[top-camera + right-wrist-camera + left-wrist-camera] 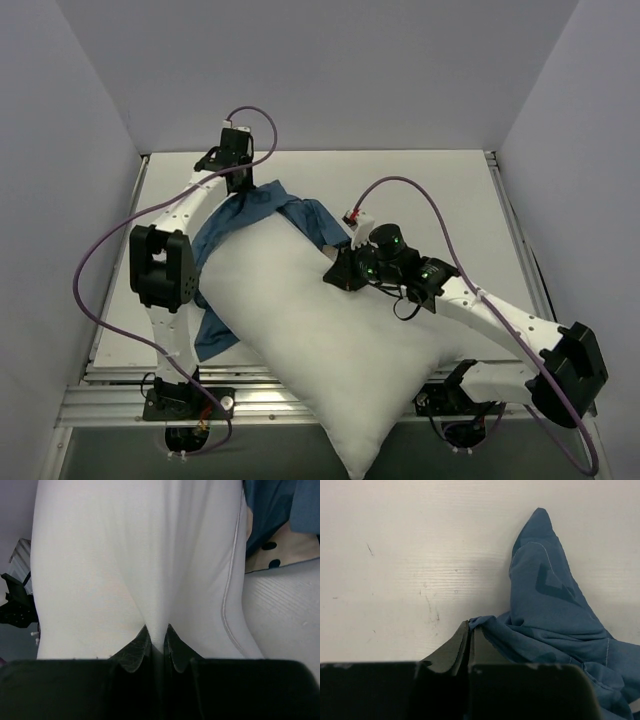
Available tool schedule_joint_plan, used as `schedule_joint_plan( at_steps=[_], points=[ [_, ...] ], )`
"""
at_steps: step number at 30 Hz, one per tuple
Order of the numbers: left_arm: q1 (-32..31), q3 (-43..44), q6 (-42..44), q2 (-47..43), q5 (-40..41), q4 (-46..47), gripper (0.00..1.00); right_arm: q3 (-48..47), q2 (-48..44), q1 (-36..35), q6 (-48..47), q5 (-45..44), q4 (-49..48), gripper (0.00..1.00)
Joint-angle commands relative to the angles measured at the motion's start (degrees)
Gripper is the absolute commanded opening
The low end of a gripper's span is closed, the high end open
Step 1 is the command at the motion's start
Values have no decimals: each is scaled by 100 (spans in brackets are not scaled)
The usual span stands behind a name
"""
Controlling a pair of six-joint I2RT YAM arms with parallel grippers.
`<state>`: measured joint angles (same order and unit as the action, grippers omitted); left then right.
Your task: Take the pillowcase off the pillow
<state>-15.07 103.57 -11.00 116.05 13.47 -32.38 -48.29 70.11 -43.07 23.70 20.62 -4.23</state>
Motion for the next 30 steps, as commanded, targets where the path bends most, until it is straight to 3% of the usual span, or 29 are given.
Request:
schedule_joint_plan(
  at_steps=[1, 10, 16, 21, 28, 30],
  points=[
    [654, 550, -121, 312, 1666, 1507, 2, 5, -638, 35, -32, 285, 1739, 0],
    [1225, 1139, -674, 761, 2221, 840, 2, -1357, -1482, 580, -568, -524, 3348, 0],
    [1270, 911, -736, 533, 2317, 761, 2, -2034, -1588, 624, -613, -778, 3201, 0],
    [1235, 752, -710, -229, 2283, 724, 2, -2587, -1298, 677, -841, -1859, 3130, 0],
    [841, 1481, 482, -1470, 1879, 672, 2, -3255, -649, 1317, -1175, -2809, 2814, 0],
    [682, 2165, 870, -1664, 1826, 593, 2, -3370, -507, 1537, -1227, -2801, 2691, 0]
  ],
)
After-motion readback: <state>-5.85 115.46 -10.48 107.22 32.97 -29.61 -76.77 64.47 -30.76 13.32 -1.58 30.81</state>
